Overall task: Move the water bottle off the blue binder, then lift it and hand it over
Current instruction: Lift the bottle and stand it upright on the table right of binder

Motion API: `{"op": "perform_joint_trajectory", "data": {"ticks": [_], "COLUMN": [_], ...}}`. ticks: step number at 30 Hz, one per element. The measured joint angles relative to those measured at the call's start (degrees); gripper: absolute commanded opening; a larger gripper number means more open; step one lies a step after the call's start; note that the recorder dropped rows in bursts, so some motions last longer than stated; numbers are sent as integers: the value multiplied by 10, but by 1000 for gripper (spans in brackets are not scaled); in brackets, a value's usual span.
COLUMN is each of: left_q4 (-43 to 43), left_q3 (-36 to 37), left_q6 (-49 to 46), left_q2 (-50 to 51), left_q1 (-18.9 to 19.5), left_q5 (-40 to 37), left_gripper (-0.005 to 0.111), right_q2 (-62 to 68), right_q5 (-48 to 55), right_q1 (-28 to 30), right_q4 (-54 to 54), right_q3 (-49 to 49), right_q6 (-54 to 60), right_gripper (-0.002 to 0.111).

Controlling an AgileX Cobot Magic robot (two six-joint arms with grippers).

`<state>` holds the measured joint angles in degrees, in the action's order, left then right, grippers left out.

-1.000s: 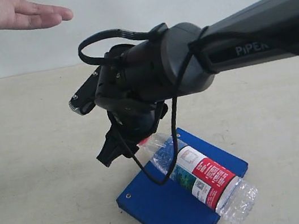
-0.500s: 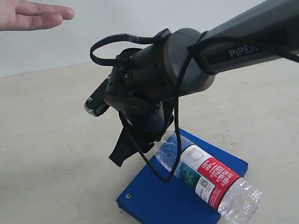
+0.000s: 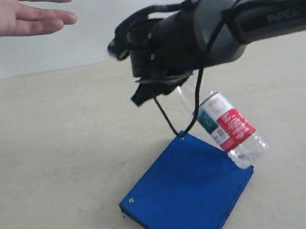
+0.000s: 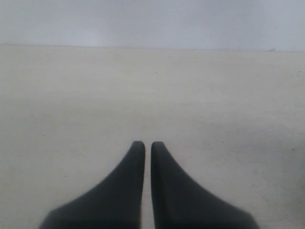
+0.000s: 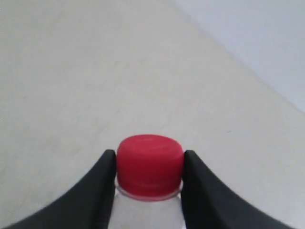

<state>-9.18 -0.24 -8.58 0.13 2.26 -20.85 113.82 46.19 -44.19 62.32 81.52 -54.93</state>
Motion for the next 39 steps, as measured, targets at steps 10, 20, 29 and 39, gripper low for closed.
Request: {"op": "perform_joint_trajectory", "data": {"ticks": [10,20,29,39], "left_q4": [0,0,0,0], "left_q3": [0,0,0,0], "left_q6": [0,0,0,0], "left_q2": [0,0,0,0], "left_q1": [0,0,0,0], "left_q5": [0,0,0,0], "left_gripper": [4,4,4,4], "right_q2": [-98,-111,-115,-127], "right_q5": [-28,-30,-121,-289], "right_q1": [59,139,214,230], "right_q4": [295,365,374,391], "right_q3": [-46,-130,-169,-162], "right_q6": [-370,-581,-605,-414], "right_gripper": [0,0,0,46]}}
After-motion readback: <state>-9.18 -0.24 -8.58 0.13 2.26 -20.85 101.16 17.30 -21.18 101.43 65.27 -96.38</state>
